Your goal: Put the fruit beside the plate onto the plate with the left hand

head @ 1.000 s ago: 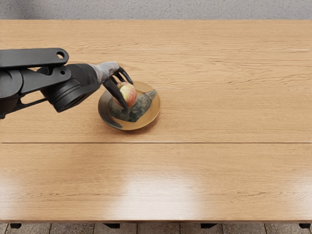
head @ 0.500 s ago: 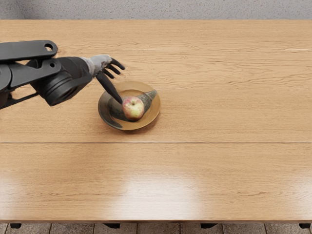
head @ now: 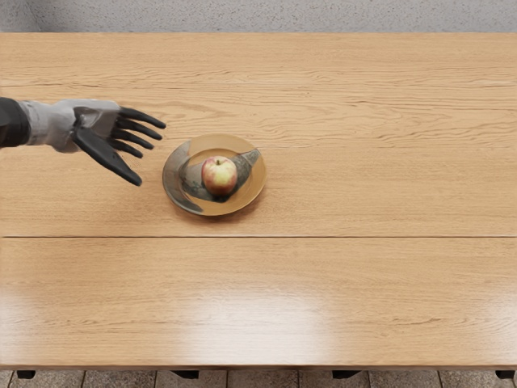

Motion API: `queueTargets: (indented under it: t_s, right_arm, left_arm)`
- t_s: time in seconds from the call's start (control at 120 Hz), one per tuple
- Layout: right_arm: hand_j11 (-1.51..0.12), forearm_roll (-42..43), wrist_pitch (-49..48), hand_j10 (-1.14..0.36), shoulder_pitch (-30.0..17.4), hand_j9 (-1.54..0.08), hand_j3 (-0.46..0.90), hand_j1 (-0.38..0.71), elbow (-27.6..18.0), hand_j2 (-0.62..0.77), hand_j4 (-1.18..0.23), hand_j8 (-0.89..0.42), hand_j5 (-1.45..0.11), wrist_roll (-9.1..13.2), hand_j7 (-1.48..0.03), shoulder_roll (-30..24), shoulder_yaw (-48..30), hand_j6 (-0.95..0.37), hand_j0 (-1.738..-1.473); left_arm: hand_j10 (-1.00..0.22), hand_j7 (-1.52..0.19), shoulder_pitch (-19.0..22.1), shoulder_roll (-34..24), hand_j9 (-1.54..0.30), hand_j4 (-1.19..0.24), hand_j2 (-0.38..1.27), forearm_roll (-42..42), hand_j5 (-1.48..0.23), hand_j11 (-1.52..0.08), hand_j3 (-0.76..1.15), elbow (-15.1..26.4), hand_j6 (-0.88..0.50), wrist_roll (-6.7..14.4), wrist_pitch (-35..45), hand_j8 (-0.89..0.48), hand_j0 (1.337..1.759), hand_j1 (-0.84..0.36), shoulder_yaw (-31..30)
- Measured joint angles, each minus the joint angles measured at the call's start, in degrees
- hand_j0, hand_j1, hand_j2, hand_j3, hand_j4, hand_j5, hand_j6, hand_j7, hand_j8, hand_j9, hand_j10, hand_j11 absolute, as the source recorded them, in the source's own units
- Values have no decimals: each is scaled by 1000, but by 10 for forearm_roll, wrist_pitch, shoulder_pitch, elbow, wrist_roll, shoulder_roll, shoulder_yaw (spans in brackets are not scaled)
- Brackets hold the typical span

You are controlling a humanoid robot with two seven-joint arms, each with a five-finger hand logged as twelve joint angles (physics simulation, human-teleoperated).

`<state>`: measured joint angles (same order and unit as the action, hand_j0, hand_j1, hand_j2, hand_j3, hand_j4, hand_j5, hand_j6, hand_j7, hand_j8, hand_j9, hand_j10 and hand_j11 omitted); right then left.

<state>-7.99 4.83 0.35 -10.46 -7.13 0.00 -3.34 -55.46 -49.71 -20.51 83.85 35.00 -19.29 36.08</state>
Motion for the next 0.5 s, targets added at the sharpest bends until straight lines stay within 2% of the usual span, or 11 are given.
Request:
queueTargets:
  t_s: [0.108,0.242,0.367,0.5]
  right_arm:
    - [-45,0,0,-35,0,-45,0,-307,0,-7,-35,-35,-45,0,-45,0,0,-35,-1658]
    - [-45,0,0,-35,0,-45,0,-307,0,-7,-35,-35,-45,0,-45,0,0,-35,-1658]
    - [-45,0,0,-35,0,-45,0,-307,0,-7,-35,-35,-45,0,-45,0,0,-35,-1658]
    - [-45,0,0,-35,0,-45,0,-308,0,-7,-35,-35,-45,0,-45,0,0,-35,-1658]
  left_arm:
    - [-255,-330,37,-14,-330,-255,53,15,-331,-330,0,-9,-254,0,-71,-254,1658,46,57]
    - [-254,-329,76,-38,-329,-254,52,56,-329,-329,0,-47,-254,0,-133,-254,1658,47,111]
    - [-253,-329,84,-41,-329,-254,52,89,-329,-329,0,-90,-254,0,-150,-253,1658,47,130]
    - [-253,-328,95,-41,-328,-253,52,105,-328,-328,0,-108,-253,0,-155,-253,1658,47,132]
